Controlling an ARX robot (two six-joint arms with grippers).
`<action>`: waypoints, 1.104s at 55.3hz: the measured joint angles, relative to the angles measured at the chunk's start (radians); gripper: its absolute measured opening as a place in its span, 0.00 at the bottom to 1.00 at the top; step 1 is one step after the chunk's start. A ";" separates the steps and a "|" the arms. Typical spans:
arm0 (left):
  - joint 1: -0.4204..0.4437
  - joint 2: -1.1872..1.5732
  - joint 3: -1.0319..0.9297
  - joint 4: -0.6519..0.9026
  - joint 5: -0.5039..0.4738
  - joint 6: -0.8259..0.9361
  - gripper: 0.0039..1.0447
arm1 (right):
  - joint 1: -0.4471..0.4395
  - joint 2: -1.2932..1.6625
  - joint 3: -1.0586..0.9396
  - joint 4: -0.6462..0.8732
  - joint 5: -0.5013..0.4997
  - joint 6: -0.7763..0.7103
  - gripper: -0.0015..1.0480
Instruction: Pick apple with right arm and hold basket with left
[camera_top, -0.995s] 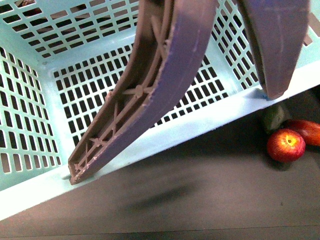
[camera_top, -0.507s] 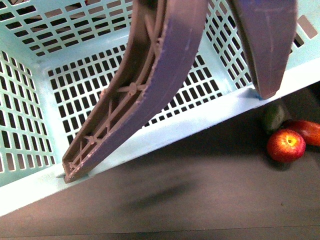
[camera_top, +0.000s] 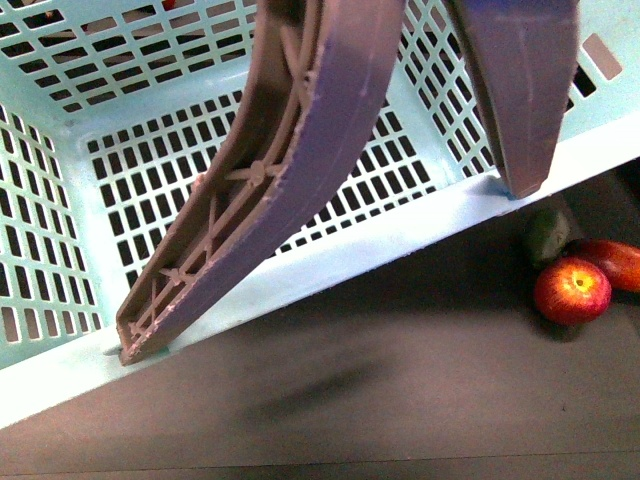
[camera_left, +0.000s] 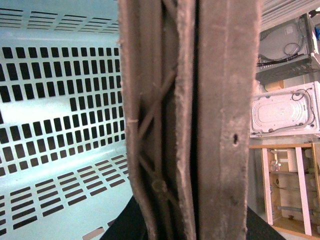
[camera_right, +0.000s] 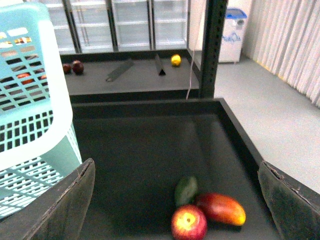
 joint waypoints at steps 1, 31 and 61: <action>0.000 0.000 0.000 0.000 0.000 0.001 0.16 | 0.009 0.037 0.026 -0.063 0.026 0.025 0.92; -0.002 0.000 0.000 0.001 0.000 0.003 0.16 | -0.222 1.283 0.262 0.350 -0.128 -0.008 0.92; -0.002 0.000 0.000 0.001 0.000 0.003 0.16 | -0.124 2.074 0.737 0.468 0.013 0.005 0.92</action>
